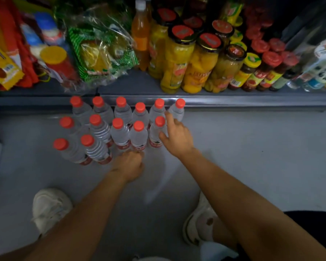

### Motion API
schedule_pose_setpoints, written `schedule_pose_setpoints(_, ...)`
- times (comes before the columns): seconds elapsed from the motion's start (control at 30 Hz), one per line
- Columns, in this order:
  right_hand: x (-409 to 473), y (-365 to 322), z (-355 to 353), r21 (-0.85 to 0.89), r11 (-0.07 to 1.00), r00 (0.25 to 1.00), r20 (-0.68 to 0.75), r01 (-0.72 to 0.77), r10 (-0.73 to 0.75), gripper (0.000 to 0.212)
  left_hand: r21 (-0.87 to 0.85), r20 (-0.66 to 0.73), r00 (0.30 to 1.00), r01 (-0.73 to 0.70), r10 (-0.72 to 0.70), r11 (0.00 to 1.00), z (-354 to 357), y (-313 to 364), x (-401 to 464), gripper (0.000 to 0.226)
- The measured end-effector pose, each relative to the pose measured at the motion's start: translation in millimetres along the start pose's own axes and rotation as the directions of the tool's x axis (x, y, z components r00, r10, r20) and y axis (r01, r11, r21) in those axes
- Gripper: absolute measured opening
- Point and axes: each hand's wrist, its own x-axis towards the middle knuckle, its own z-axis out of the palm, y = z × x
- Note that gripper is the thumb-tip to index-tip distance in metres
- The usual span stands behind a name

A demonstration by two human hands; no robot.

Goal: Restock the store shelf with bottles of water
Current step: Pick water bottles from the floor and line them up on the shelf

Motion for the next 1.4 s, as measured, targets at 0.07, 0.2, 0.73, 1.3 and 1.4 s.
schedule_pose_setpoints(0.07, 14.6, 0.8, -5.9, -0.103, 0.991, 0.995, 0.069, 0.084, -0.077, 0.07, 0.004, -0.005, 1.0, -0.004, 0.004, 1.0, -0.2, -0.6, 3.0, 0.03)
schedule_pose_setpoints(0.2, 29.5, 2.2, -10.1, -0.167, 0.967, 0.969, 0.188, 0.194, -0.161, 0.047, -0.016, -0.008, 1.0, 0.009, -0.009, 1.0, -2.6, -2.9, 4.6, 0.029)
schedule_pose_setpoints(0.73, -11.9, -35.6, -108.1, -0.039, 0.973, 0.971, 0.086, 0.226, -0.222, 0.024, 0.045, -0.245, 0.969, -0.008, 0.019, 0.999, -89.2, -1.6, -47.2, 0.025)
schedule_pose_setpoints(1.3, 3.5, -157.2, -362.4, -0.097, 0.895, 0.798, -0.418, 0.436, -0.434, 0.021, 0.134, -0.716, 0.698, 0.102, 0.025, 0.986, -333.1, -3.3, -123.1, 0.028)
schedule_pose_setpoints(1.4, 19.5, -174.8, -396.4, -0.118, 0.875, 0.748, -0.473, 0.47, -0.466, 0.019, 0.132, -0.757, 0.653, 0.106, 0.031, 0.986, -371.1, -11.6, -123.2, 0.027)
